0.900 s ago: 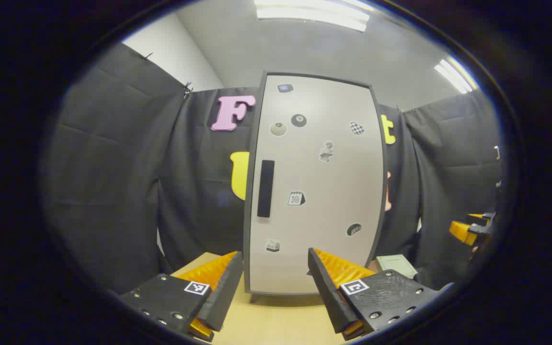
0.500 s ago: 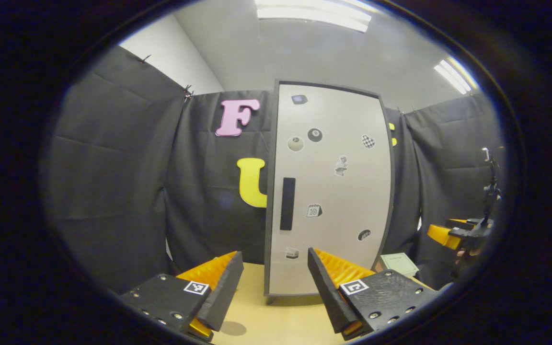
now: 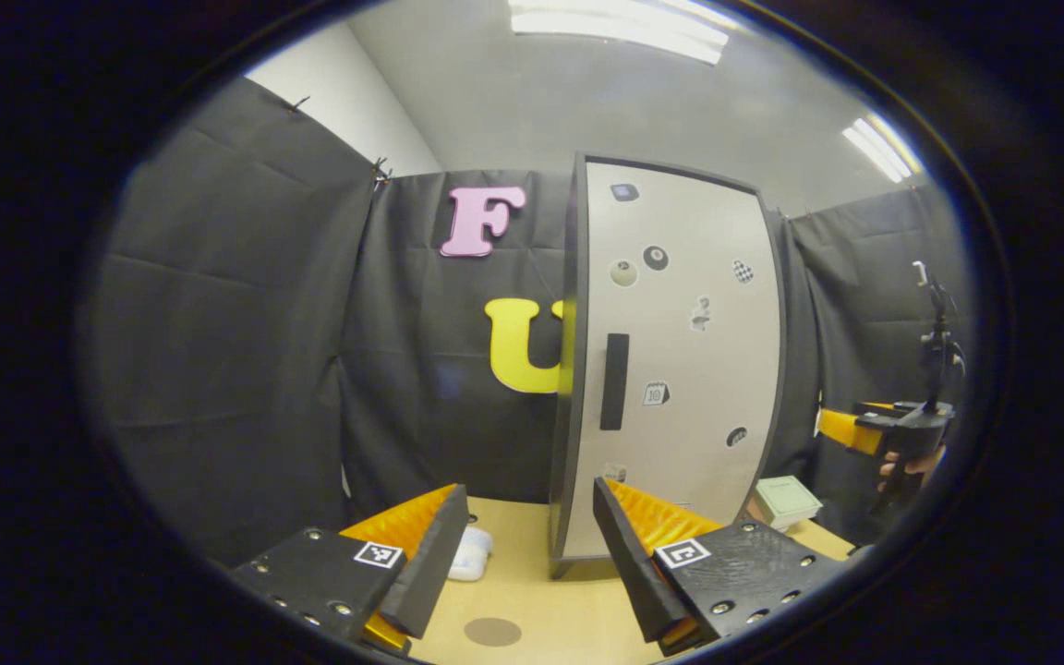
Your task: Open the cabinet door with the right hand, grasp the bottle in the cabinet with the left hand and place it on the coaster, then close the cabinet door with the right hand.
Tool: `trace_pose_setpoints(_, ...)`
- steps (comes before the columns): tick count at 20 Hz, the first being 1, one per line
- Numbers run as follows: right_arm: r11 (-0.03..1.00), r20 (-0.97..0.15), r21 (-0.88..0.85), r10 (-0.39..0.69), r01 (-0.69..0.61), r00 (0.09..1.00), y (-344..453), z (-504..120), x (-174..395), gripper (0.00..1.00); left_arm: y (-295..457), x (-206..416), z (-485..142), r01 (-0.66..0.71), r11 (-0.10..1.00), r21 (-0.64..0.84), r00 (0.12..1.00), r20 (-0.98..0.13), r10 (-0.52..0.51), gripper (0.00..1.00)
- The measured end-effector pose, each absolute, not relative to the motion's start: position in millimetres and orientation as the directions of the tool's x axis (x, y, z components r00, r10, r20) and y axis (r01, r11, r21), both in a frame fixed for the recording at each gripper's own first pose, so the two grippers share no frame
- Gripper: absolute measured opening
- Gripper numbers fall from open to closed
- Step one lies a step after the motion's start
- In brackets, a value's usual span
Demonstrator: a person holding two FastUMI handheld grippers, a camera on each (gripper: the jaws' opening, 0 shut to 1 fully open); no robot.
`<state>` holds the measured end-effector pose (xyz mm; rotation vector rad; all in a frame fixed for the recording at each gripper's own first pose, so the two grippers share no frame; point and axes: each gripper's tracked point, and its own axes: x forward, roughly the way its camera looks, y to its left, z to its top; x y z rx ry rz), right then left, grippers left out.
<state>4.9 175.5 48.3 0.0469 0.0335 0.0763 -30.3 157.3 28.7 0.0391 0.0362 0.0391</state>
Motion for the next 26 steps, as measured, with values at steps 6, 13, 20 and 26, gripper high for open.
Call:
trace_pose_setpoints(6, 0.983, -0.009, 0.081, 0.168, -0.166, 0.986, 225, 77, 19, 0.98, 174, -48, -1, -0.080, 0.996, 0.031, 0.994, -0.069, 0.082, 0.82)
trace_pose_setpoints(13, 0.952, 0.046, 0.067, 0.295, -0.298, 0.954, 319, 135, 41, 0.98, 198, -73, -45, -0.107, 0.994, 0.009, 0.986, -0.131, 0.107, 0.82)
trace_pose_setpoints(20, 0.935, 0.058, 0.024, 0.353, -0.354, 0.934, 416, 155, 79, 1.00, 230, -84, -80, -0.173, 0.983, -0.055, 0.969, -0.186, 0.160, 0.84)
trace_pose_setpoints(26, 0.966, -0.067, 0.015, 0.259, -0.258, 0.964, 443, 113, 132, 0.98, 264, -96, -98, -0.237, 0.968, -0.080, 0.954, -0.206, 0.217, 0.84)
